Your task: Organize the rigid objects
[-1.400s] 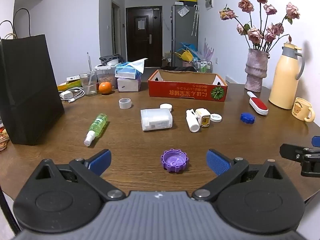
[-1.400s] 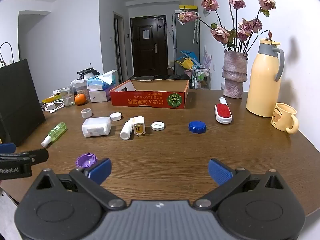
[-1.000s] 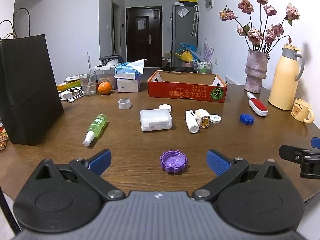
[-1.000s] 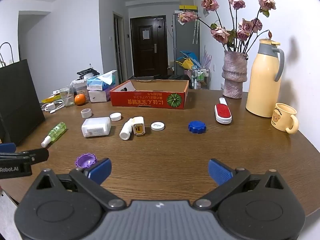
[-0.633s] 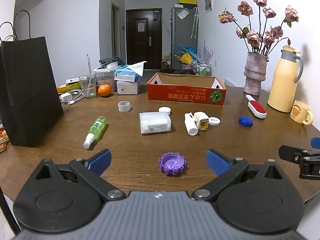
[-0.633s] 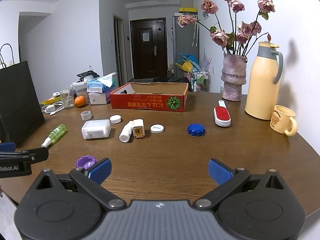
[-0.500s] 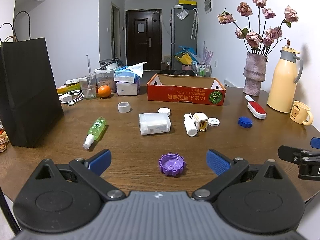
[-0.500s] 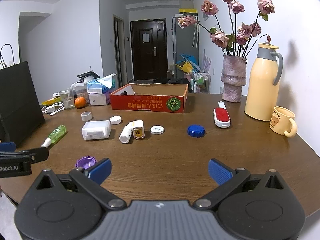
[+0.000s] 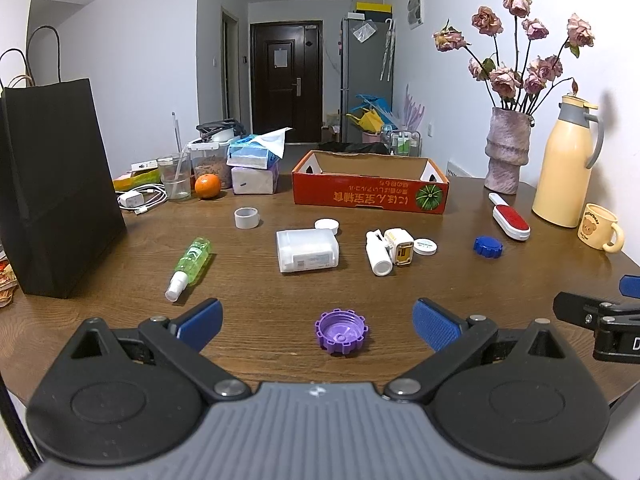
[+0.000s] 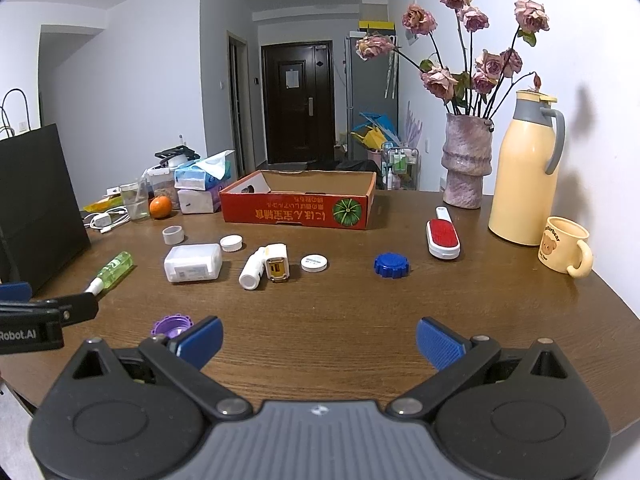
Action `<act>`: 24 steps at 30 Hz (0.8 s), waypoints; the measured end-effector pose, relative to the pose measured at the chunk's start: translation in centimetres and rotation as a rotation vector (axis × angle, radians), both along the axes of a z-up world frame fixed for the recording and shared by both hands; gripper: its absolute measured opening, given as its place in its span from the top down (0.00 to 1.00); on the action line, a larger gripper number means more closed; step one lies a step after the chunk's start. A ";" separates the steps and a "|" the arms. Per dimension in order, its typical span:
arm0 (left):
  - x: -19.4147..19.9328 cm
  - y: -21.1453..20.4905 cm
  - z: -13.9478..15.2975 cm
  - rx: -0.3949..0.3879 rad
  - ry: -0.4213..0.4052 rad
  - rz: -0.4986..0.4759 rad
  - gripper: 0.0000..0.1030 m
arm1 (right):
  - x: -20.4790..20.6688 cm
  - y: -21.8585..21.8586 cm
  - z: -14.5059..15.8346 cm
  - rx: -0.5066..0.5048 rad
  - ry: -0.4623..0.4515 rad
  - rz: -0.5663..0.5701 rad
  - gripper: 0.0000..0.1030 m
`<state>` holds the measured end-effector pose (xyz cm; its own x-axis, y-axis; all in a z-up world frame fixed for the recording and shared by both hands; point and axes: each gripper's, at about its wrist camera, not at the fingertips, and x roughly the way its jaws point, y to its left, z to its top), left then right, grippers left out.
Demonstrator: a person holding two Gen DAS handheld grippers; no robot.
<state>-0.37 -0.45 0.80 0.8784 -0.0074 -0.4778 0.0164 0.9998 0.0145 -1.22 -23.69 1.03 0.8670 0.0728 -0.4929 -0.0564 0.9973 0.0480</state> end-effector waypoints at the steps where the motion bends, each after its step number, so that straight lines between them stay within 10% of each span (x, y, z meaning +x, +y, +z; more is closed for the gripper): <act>1: 0.0 0.0 0.0 0.000 0.000 0.000 0.00 | 0.0 0.0 0.0 0.000 0.000 0.000 0.00; 24: -0.2 -0.2 0.4 0.000 -0.010 -0.002 0.00 | 0.0 0.0 0.2 -0.001 -0.007 0.001 0.00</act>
